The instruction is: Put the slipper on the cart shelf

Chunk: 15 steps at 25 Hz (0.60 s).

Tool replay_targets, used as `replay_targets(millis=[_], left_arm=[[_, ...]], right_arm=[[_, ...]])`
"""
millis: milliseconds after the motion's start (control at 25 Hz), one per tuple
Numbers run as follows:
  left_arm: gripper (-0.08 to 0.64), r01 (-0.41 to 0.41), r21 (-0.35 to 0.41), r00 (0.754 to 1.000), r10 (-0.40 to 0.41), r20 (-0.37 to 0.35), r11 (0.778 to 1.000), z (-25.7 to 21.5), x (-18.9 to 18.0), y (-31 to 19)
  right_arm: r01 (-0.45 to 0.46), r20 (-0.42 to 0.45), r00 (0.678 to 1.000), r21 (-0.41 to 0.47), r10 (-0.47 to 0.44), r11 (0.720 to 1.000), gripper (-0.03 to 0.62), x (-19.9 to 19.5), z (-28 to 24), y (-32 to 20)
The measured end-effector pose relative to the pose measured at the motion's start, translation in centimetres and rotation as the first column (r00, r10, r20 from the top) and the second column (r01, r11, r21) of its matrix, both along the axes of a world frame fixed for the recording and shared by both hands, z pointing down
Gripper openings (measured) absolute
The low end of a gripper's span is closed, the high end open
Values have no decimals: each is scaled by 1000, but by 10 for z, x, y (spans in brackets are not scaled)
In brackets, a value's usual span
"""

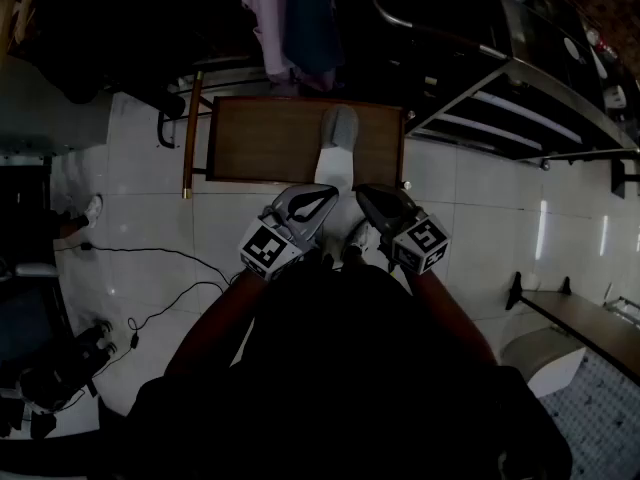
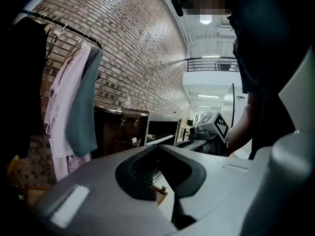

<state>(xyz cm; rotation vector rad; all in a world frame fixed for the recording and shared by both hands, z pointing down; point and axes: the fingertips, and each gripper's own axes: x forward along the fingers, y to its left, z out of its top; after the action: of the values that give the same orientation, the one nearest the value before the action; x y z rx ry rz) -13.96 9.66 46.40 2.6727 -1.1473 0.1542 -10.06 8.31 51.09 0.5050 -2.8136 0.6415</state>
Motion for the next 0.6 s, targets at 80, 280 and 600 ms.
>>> replay_targets(millis=[80, 280, 600], left_arm=[[0, -5, 17, 1000, 5, 8, 1000, 7, -1, -2], [1, -20, 15, 1000, 20, 18, 1000, 18, -5, -8], [1, -26, -6, 999, 26, 18, 1000, 38, -13, -17]], right_arm=[[-13, -18, 1000, -39, 13, 999, 6, 1, 14, -2], [-40, -73, 997, -110, 32, 993, 15, 2, 58, -15], [-38, -187, 982, -170, 6, 985, 63, -11, 124, -31]])
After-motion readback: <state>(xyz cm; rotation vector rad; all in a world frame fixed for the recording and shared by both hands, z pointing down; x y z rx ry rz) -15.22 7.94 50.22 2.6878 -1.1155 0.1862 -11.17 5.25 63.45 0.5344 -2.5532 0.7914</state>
